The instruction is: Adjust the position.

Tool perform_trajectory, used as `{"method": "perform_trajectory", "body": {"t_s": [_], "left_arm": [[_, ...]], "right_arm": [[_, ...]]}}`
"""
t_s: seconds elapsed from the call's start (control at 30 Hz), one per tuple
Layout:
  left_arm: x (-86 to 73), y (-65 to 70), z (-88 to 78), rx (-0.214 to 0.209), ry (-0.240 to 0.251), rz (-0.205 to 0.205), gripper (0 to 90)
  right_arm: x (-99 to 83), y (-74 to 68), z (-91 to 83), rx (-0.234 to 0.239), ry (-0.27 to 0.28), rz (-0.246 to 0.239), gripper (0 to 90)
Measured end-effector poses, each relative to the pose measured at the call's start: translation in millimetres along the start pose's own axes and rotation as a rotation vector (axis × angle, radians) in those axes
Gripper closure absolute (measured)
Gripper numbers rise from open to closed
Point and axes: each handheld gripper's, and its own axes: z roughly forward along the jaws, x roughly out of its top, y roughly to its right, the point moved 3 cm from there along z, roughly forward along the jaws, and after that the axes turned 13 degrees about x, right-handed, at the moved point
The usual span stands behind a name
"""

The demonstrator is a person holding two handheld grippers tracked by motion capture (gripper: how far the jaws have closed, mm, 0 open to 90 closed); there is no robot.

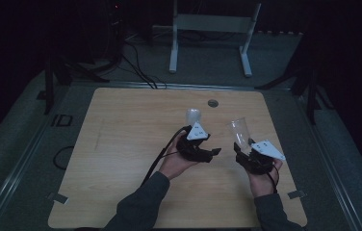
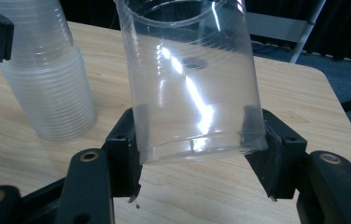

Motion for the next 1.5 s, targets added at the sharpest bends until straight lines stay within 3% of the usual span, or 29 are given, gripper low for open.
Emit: {"method": "perform_trajectory", "body": {"t_s": [0.3, 0.53, 0.83, 0.93, 1.17, 1.5], "left_arm": [[9.1, 0.1, 4.3, 0.006, 0.010, -0.045, 29.9], [19.8, 4.7, 12.7, -0.012, 0.005, -0.065, 27.2], [26.5, 2.1, 20.7, -0.038, 0.011, -0.127, 26.6], [28.6, 0.9, 23.8, -0.030, 0.014, -0.132, 26.3], [34.1, 3.8, 28.4, -0.064, 0.024, -0.147, 24.9], [34.2, 2.9, 38.2, -0.116, 0.024, -0.243, 21.8]], "right_arm": [[-1.0, -1.6, -0.2, -0.002, 0.013, 0.006, 41.9], [2.0, -5.3, -1.6, 0.001, 0.031, -0.010, 41.9], [4.8, -7.9, -3.9, 0.005, 0.050, -0.011, 41.9], [5.3, -9.4, -3.0, 0.012, 0.052, -0.009, 42.0], [7.9, -13.7, -1.1, 0.021, 0.064, -0.008, 41.9], [8.6, -14.4, -2.5, 0.018, 0.086, -0.012, 42.0]]}}
